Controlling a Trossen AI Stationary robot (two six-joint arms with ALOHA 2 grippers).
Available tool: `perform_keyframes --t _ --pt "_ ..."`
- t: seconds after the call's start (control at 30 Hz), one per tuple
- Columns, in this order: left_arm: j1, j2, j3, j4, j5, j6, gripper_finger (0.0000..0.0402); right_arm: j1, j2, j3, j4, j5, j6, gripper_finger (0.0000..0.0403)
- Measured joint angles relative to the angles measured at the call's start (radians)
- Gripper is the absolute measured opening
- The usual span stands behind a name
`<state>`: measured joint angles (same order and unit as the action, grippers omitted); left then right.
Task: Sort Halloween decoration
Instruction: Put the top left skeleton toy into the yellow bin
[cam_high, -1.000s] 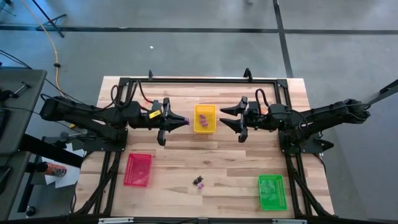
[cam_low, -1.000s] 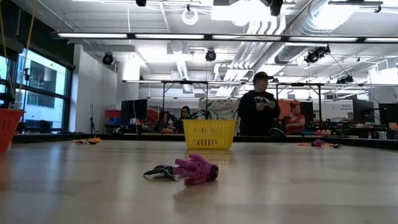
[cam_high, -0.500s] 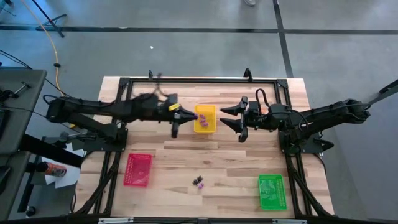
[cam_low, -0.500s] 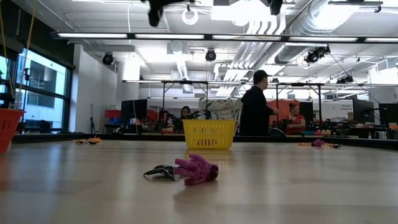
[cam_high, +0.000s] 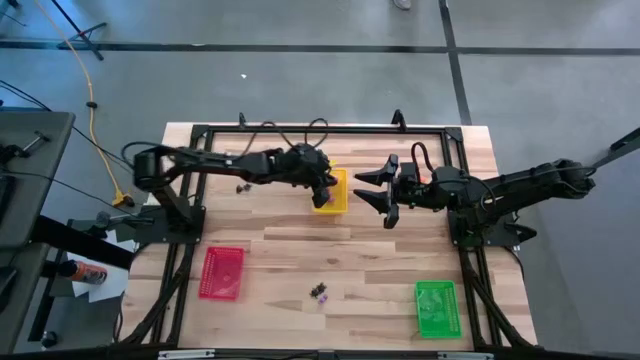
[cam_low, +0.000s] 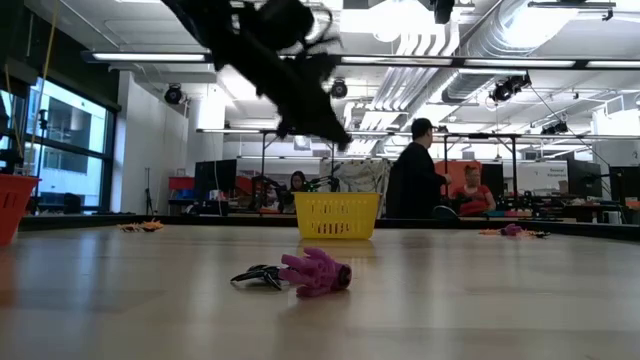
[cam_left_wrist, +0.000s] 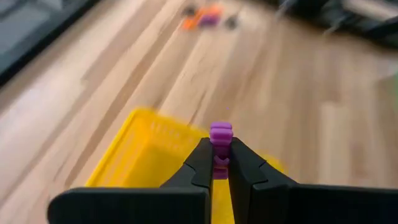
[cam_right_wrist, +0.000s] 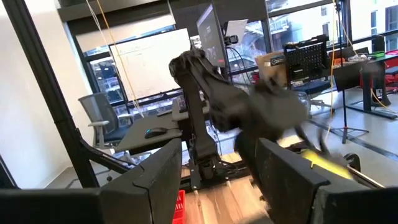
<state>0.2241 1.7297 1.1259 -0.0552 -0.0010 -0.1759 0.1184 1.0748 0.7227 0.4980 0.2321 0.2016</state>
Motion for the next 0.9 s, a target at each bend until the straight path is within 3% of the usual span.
perform_keyframes --t 0.17,0.47,0.9 --pt "0.013 0.097 0.0 -0.026 -0.057 -0.072 0.0005 0.0 0.0 0.0 0.0 0.0 0.026 0.02" --pt "0.011 0.196 0.0 -0.019 -0.069 -0.121 0.0005 0.0 0.0 0.0 -0.002 0.001 0.092 0.02" --pt "0.009 0.22 0.002 0.002 -0.063 -0.152 0.0006 0.0 0.0 0.0 -0.008 0.001 0.113 0.02"
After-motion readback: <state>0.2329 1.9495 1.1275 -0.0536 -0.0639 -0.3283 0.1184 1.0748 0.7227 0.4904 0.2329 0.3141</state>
